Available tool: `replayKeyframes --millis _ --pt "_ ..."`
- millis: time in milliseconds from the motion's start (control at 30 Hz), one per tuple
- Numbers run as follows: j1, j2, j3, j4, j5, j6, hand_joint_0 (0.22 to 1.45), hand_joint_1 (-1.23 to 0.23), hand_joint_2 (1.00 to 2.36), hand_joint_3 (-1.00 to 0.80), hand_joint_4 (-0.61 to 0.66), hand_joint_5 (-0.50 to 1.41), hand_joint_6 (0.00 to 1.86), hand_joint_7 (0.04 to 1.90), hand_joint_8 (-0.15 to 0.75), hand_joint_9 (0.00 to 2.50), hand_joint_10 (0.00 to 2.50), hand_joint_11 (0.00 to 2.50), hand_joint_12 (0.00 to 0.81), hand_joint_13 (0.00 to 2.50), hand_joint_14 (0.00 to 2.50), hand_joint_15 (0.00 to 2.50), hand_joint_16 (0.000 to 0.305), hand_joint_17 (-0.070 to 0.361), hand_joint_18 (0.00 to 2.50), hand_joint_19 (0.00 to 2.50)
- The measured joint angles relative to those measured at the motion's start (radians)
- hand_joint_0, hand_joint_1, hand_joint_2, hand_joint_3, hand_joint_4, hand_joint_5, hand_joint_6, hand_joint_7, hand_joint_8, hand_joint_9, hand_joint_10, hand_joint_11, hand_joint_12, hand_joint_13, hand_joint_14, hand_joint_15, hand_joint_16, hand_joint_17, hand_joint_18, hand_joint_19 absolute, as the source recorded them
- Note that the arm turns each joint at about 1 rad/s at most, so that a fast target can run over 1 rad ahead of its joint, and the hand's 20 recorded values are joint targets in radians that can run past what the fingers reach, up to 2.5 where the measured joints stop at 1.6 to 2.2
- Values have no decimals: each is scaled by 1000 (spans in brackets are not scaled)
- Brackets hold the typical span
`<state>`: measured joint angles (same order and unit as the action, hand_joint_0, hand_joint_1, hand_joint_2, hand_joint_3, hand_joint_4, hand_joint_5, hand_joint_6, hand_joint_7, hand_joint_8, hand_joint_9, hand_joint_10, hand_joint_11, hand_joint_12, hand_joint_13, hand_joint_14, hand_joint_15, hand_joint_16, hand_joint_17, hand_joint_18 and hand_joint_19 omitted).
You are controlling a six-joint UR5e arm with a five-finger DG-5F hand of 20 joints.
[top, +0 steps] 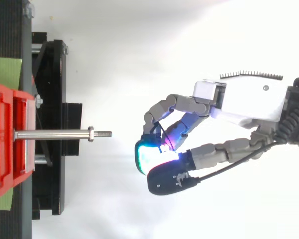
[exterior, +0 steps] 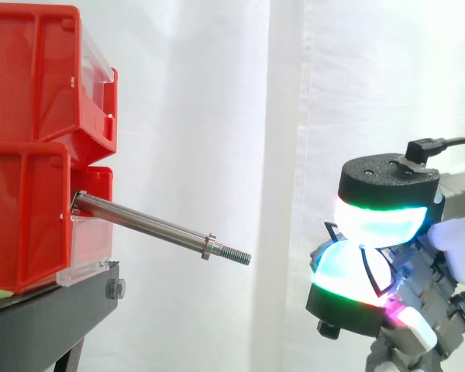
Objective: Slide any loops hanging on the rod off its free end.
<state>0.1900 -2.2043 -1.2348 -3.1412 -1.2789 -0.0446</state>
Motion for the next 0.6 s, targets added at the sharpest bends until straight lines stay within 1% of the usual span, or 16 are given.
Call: replayKeyframes --millis 100,167,233,300,467,567,600 --pt "1 1 0 -21 0 49 659 -754 1022 -168 27 -153 941 1142 261 933 26 747 370 766 22 504 54 122 669 510" --pt "3 1 0 -37 0 75 671 -754 1020 -208 41 -159 940 1138 260 930 28 744 368 756 20 499 54 122 667 511" --pt "4 1 0 -52 0 95 670 -732 1018 -250 61 -164 940 1111 258 912 29 745 371 748 20 497 53 120 651 520" --pt "6 1 0 -67 0 108 643 -690 1016 -283 96 -166 938 1084 256 913 25 728 368 726 20 487 54 121 625 522" --pt "10 1 7 -105 0 135 628 -656 1014 -310 123 -167 932 1098 320 872 21 487 365 698 15 358 55 124 604 489" --pt "14 1 23 -143 1 164 636 -647 1013 -330 99 -173 936 1069 370 889 14 351 361 696 14 323 55 125 607 470" --pt "16 1 31 -160 1 177 638 -644 1013 -333 93 -176 937 1060 374 911 15 353 363 698 13 317 55 125 608 462"
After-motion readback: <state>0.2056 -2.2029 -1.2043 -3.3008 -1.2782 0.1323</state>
